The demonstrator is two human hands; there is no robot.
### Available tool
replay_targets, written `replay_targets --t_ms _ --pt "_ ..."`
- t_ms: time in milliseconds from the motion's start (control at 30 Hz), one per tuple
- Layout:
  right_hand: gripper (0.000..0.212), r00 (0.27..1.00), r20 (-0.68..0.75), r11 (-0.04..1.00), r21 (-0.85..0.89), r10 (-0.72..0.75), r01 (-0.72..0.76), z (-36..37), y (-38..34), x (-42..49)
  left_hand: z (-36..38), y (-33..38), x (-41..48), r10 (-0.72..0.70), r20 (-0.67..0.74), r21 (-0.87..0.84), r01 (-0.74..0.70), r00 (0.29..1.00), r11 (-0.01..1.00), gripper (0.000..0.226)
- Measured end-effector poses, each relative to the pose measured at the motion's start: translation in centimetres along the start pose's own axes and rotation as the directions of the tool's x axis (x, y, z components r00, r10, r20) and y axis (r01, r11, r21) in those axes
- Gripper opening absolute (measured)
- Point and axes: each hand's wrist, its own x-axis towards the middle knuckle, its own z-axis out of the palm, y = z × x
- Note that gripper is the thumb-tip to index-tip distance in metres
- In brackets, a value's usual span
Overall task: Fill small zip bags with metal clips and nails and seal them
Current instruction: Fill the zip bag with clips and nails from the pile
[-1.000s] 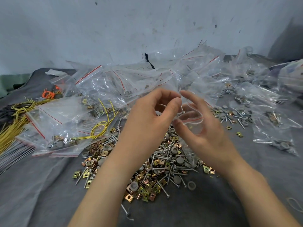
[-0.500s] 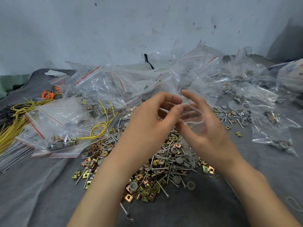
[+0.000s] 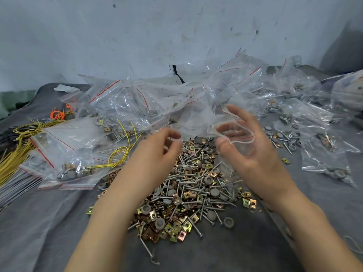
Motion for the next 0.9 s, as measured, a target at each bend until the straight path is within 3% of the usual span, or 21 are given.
replay_targets --t_ms 133,333,700,900 --pt "0.054 1.0 -0.014 1.0 -0.021 0.003 -0.003 -0.2 -0.1 0.0 0.2 -1.3 -0.5 -0.061 0.141 0.22 0.028 0.988 0.975 0.016" --pt "0.055 1.0 -0.022 1.0 -0.021 0.007 -0.007 -0.3 -0.1 0.1 0.8 -1.5 -0.8 -0.094 0.304 0.319 -0.008 0.948 0.948 0.017" --pt "0.054 0.999 -0.031 0.999 -0.031 0.009 -0.01 -0.2 -0.1 0.1 1.8 -0.4 -1.2 -0.102 0.299 0.508 -0.067 0.949 0.859 0.025" --pt "0.054 1.0 -0.029 1.0 -0.031 0.006 -0.007 -0.2 0.0 0.1 2.0 -0.1 -1.2 -0.095 0.298 0.522 -0.079 0.95 0.849 0.022"
